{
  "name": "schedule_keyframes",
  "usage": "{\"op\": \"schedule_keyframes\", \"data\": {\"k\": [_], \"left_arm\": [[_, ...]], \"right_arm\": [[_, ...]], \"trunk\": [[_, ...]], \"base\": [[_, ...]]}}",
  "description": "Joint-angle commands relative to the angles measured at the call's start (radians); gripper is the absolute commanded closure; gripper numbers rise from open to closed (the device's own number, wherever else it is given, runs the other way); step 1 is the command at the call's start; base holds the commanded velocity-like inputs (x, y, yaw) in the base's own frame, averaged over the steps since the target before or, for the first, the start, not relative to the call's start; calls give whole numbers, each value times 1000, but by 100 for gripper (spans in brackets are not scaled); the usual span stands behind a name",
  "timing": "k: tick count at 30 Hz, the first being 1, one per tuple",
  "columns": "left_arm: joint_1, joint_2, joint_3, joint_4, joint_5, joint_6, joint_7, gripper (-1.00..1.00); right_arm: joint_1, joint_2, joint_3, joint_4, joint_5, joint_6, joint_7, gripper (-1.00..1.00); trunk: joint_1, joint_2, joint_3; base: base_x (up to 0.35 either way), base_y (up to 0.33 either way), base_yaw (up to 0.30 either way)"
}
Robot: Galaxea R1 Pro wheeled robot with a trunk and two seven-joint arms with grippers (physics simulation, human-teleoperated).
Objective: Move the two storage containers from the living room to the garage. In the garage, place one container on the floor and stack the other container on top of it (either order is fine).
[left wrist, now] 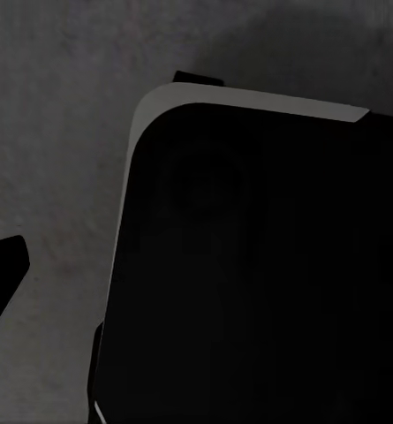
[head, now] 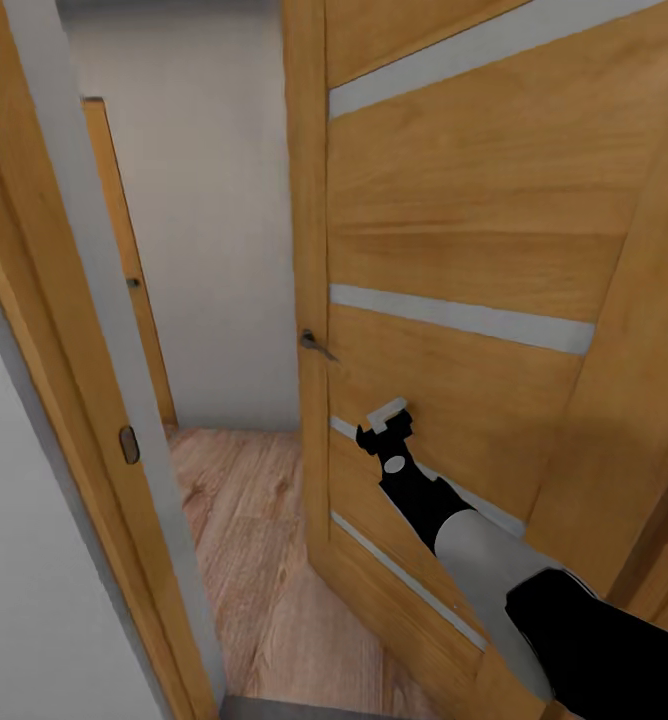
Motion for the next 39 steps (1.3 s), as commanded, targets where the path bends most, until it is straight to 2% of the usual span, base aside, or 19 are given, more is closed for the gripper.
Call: {"op": "schedule_keyframes", "data": {"k": [1,8,18,29,39], "left_arm": [[0,0,0,-1,6,-1,0,-100],[0,0,0,-1,5,-1,0,-100],[0,1,1,-1,8,-4,0,-100],[0,1,2,-1,8,-4,0,-100],[0,1,2,-1,8,-7,0,-100]], "right_arm": [[-2,0,2,1,9,-2,-11,-100],[-1,0,0,31,7,-54,-21,-100],[-1,0,-1,47,5,-48,-30,-100],[-1,0,-2,49,-2,-44,-28,-100],[-1,0,-1,87,-1,-40,-40,-100]], "trunk": [[1,0,-1],[1,0,-1],[1,0,-1],[1,0,-1],[1,0,-1]], "base": [[321,0,0],[321,0,0],[295,0,0],[33,0,0],[0,0,0]]}}
